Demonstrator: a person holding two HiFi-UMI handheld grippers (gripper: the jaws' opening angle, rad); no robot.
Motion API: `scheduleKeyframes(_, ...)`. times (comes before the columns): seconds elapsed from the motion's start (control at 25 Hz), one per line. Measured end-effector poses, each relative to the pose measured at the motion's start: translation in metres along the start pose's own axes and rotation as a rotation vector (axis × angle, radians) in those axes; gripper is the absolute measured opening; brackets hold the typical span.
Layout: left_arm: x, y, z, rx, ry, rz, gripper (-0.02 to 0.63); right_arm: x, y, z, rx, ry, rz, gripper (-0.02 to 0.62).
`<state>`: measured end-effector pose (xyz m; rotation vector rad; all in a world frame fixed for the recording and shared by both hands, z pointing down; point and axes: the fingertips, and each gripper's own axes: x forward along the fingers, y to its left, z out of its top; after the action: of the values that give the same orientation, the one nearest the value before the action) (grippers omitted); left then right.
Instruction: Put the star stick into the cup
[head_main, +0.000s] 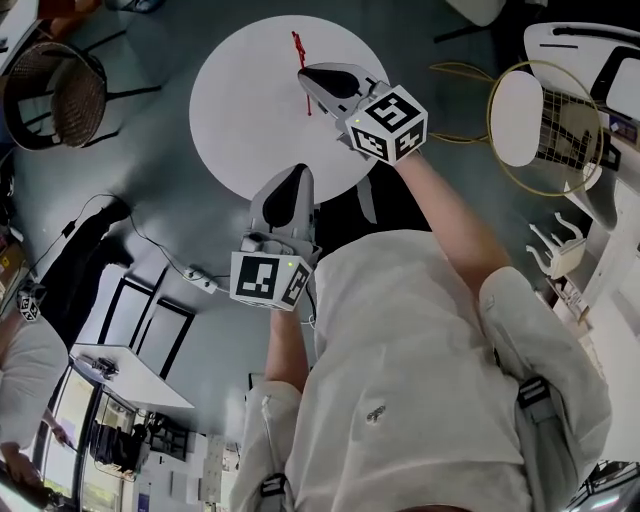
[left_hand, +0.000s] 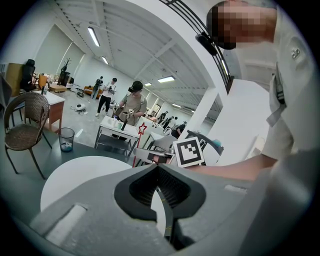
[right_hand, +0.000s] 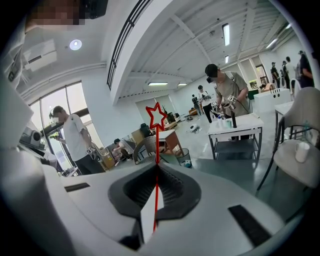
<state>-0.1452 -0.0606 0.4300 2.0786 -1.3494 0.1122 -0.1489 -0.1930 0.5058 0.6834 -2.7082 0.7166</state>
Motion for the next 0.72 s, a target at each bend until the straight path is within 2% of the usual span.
scheduleKeyframes(0.72, -0.004, 0.015, -0.008, -0.01, 0.011, 0.015, 0.009, 0.019, -0.003, -0.024, -0.04, 0.059, -0.039, 0.015)
